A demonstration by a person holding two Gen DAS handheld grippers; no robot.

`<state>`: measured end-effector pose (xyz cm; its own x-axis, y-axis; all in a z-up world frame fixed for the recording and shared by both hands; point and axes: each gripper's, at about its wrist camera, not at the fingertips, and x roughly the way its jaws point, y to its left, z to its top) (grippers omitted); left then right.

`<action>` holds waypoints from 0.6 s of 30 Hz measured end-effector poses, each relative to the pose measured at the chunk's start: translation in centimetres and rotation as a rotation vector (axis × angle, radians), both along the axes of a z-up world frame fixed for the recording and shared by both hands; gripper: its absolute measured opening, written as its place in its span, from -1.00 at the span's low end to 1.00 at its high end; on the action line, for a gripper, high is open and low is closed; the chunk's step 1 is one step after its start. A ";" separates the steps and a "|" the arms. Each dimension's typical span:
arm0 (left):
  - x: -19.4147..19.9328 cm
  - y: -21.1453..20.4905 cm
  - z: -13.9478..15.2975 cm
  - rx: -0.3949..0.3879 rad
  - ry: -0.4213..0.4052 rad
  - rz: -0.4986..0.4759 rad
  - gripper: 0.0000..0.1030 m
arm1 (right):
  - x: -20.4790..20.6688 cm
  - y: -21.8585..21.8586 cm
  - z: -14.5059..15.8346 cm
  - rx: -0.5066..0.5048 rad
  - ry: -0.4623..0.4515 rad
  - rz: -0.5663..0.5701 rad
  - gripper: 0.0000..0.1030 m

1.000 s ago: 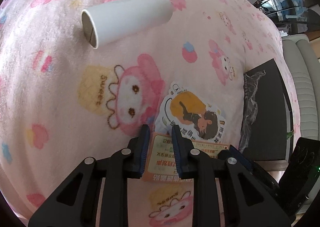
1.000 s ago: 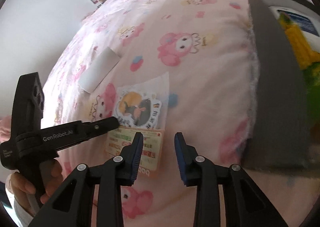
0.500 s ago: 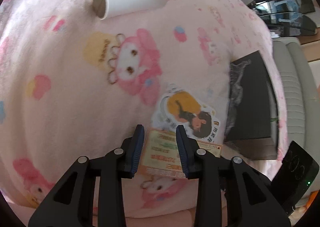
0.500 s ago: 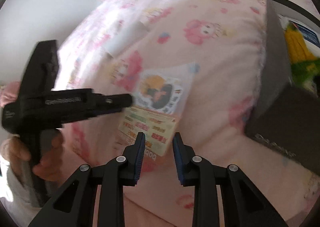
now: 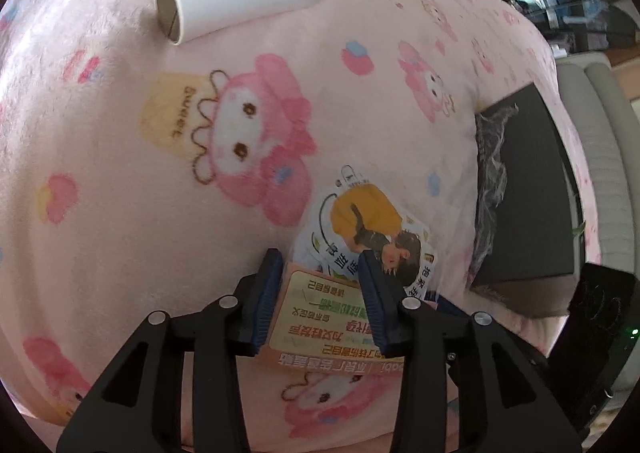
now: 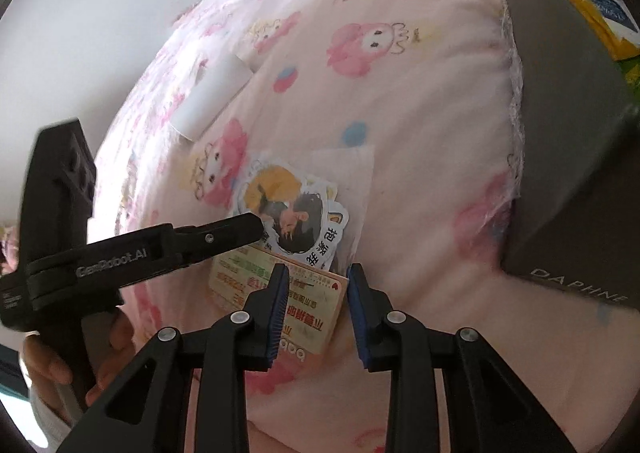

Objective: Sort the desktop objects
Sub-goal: 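Lift the sticker sheet with the left gripper and carry it over the box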

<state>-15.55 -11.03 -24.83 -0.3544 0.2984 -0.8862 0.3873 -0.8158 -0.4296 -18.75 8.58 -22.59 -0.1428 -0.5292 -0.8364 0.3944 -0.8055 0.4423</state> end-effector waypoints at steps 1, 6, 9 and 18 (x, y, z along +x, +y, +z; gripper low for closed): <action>0.1 0.1 0.1 -0.003 0.005 -0.002 -0.25 | 0.5 0.1 0.7 -0.003 0.015 -0.001 -0.49; 0.3 1.1 0.7 0.026 0.041 -0.022 -0.28 | 0.8 0.8 2.9 -0.031 0.071 -0.017 -0.49; 0.9 2.0 1.6 0.045 0.069 -0.043 -0.28 | 1.1 1.6 4.5 -0.043 0.107 -0.025 -0.49; 1.6 4.5 7.9 0.060 0.190 -0.080 -0.28 | 2.2 4.2 9.5 -0.082 0.222 -0.058 -0.49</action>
<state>-13.95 -6.56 -16.92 -0.4868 0.3821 -0.7855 0.2299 -0.8114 -0.5373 -16.58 12.76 -13.08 -0.3507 -0.5794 -0.7358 0.4431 -0.7948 0.4147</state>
